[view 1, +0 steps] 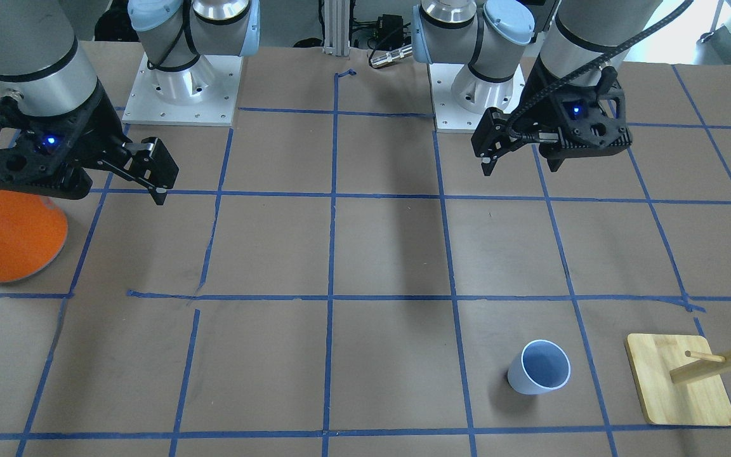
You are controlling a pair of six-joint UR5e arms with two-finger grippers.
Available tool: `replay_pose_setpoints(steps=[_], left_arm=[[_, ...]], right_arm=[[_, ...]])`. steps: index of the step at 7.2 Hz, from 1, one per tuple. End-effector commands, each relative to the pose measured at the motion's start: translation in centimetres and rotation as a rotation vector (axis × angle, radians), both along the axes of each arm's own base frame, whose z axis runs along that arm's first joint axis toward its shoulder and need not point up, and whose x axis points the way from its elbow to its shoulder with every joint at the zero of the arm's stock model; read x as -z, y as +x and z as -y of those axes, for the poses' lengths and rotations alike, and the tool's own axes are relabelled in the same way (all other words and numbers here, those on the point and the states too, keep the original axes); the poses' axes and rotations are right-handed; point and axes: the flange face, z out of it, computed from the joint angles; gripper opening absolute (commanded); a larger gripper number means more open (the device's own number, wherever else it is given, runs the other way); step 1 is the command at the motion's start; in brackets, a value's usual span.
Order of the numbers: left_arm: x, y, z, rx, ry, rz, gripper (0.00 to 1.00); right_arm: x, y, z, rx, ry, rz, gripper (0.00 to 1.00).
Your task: Flip cup
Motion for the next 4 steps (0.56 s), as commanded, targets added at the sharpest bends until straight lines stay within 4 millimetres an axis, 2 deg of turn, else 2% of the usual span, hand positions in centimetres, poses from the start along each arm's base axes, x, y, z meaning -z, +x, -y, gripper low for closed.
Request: replay_pose_setpoints(steps=[1, 4], left_arm=[[0.21, 0.02, 0.16, 0.0, 0.003, 0.002, 1.0], [0.04, 0.07, 0.56, -0.001, -0.003, -0.001, 1.0]], right_arm=[[0.0, 0.02, -0.01, 0.0, 0.0, 0.0, 1.0], [-0.02, -0.07, 0.03, 0.0, -0.001, 0.0, 1.0]])
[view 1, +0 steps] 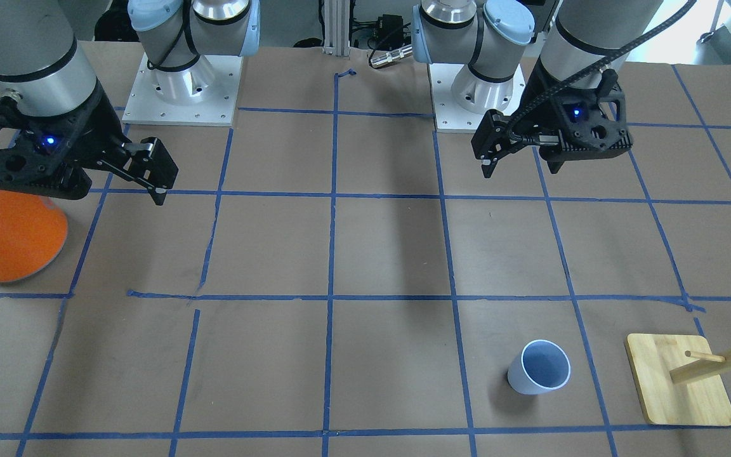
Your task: Flip cup
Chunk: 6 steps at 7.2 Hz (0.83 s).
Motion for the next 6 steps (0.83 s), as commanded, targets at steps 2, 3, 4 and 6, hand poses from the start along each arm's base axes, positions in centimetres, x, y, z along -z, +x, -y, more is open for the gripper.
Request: replay_pose_setpoints(steps=[2, 3, 4, 6], left_arm=[[-0.01, -0.02, 0.28, 0.0, -0.002, -0.001, 1.0], [-0.01, 0.05, 0.23, -0.001, -0.002, -0.001, 1.0], [-0.01, -0.02, 0.21, 0.0, -0.002, -0.001, 1.0], [-0.09, 0.05, 0.18, -0.001, -0.004, -0.001, 1.0]], right_arm=[[0.26, -0.03, 0.29, 0.0, -0.002, -0.002, 1.0], [0.24, -0.03, 0.3, 0.0, -0.003, -0.002, 1.0], [0.24, -0.03, 0.3, 0.0, -0.003, -0.002, 1.0], [0.24, 0.06, 0.28, -0.002, -0.003, -0.002, 1.0]])
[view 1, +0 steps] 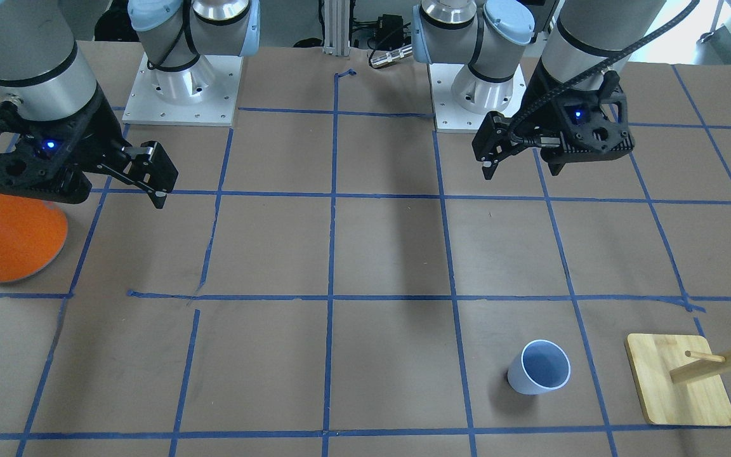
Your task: Flip cup
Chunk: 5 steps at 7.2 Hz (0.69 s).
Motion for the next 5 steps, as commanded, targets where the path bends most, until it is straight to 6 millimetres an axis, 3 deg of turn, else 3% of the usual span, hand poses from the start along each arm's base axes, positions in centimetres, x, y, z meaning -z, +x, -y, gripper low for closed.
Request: replay_pose_setpoints(steps=[1, 5], left_arm=[[-0.04, -0.05, -0.02, 0.001, -0.002, 0.0, 1.0], [0.41, -0.02, 0.03, 0.001, 0.007, 0.003, 1.0]], right_arm=[[0.03, -0.05, -0.01, -0.001, 0.002, 0.0, 1.0], [-0.02, -0.05, 0.04, -0.004, -0.002, 0.0, 1.0]])
